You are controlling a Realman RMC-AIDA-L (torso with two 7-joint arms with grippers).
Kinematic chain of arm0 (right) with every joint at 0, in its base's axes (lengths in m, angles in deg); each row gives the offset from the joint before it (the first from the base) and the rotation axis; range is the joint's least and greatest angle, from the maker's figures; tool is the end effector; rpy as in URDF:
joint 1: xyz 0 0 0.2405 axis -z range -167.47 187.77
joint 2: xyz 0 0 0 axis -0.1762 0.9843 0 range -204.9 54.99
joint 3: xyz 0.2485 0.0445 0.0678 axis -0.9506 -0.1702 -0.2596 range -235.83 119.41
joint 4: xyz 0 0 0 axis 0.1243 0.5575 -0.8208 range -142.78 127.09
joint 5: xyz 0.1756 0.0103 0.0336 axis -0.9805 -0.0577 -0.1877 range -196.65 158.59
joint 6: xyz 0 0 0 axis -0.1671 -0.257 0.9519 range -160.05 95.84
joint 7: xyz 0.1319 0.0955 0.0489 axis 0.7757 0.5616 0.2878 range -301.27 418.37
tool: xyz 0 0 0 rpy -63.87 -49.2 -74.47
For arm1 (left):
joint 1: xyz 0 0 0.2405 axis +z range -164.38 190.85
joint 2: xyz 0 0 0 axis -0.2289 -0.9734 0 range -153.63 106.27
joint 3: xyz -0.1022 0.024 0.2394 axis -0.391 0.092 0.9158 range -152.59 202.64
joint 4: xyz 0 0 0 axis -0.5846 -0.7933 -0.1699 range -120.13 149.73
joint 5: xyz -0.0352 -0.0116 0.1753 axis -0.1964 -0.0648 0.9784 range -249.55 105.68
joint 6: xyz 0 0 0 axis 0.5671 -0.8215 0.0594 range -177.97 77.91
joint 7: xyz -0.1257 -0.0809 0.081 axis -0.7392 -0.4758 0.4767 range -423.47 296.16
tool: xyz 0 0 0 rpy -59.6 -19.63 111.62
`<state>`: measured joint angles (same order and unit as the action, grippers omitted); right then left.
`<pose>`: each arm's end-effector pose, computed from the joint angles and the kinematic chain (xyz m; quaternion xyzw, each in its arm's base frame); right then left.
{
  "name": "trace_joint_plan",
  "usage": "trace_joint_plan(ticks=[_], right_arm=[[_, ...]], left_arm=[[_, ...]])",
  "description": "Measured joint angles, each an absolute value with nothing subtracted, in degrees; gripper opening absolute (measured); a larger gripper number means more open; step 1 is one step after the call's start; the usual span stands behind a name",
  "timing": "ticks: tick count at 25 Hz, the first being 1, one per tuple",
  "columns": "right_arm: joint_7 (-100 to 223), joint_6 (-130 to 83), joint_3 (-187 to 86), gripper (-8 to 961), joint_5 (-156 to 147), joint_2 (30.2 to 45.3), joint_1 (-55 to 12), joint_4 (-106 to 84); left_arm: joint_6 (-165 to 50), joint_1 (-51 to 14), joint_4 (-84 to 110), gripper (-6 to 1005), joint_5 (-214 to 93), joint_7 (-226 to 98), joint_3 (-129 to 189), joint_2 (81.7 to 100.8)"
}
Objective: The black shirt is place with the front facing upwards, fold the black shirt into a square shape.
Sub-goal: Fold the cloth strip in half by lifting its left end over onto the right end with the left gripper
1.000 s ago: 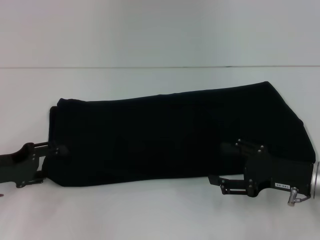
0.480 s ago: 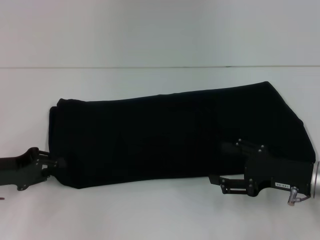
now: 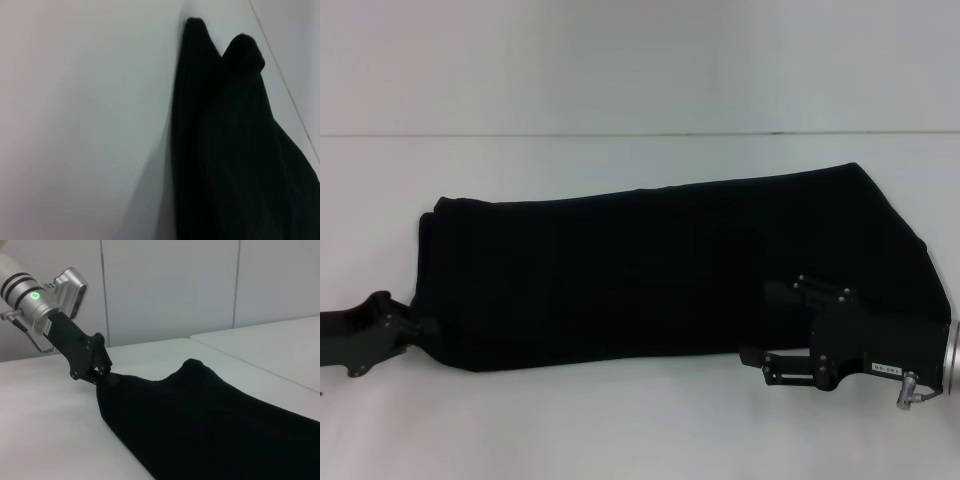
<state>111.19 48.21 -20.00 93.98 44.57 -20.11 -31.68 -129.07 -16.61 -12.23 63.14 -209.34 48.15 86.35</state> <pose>0.2580 0.3080 -0.0617 -0.9512 0.1138 0.2179 0.1867 -0.3420 0.3170 0.0166 -0.5788 -0.7785 -0.2074 0.1257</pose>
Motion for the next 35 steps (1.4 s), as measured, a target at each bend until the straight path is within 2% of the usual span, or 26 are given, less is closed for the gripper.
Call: trace_joint_plan(ticks=[5, 14, 19, 23, 27, 30, 35], right_arm=[[111.4, 48.2, -21.3, 910, 93.7, 44.57, -20.0, -32.0], [111.8, 48.1, -27.5, 906, 93.6, 44.17, -18.2, -32.6], [111.8, 48.1, -29.8, 903, 93.7, 44.16, -17.0, -33.0], [111.8, 47.8, -30.0, 901, 93.8, 44.33, -16.5, -33.0], [111.8, 47.6, -30.0, 900, 93.9, 44.39, -16.1, -32.7], [111.8, 47.5, -30.0, 898, 93.9, 44.49, -15.4, -32.6], [111.8, 47.5, -30.0, 896, 93.9, 44.58, -14.4, -32.2]], left_arm=[[-129.6, -15.4, -13.9, 5, 63.2, -209.1, 48.0, 84.6], [-130.9, -12.0, -17.4, 5, 67.2, -210.3, 42.6, 78.65], [-134.4, -12.2, -18.1, 5, 67.7, -210.2, 39.1, 77.29], [-139.4, -14.9, -18.8, 5, 63.9, -210.0, 38.6, 77.46], [-143.4, -20.9, -18.9, 5, 58.1, -210.0, 39.2, 78.62], [-144.7, -27.1, -18.8, 5, 56.4, -210.0, 39.9, 80.52], [-142.9, -38.3, -18.8, 5, 56.0, -209.6, 45.5, 85.48]])
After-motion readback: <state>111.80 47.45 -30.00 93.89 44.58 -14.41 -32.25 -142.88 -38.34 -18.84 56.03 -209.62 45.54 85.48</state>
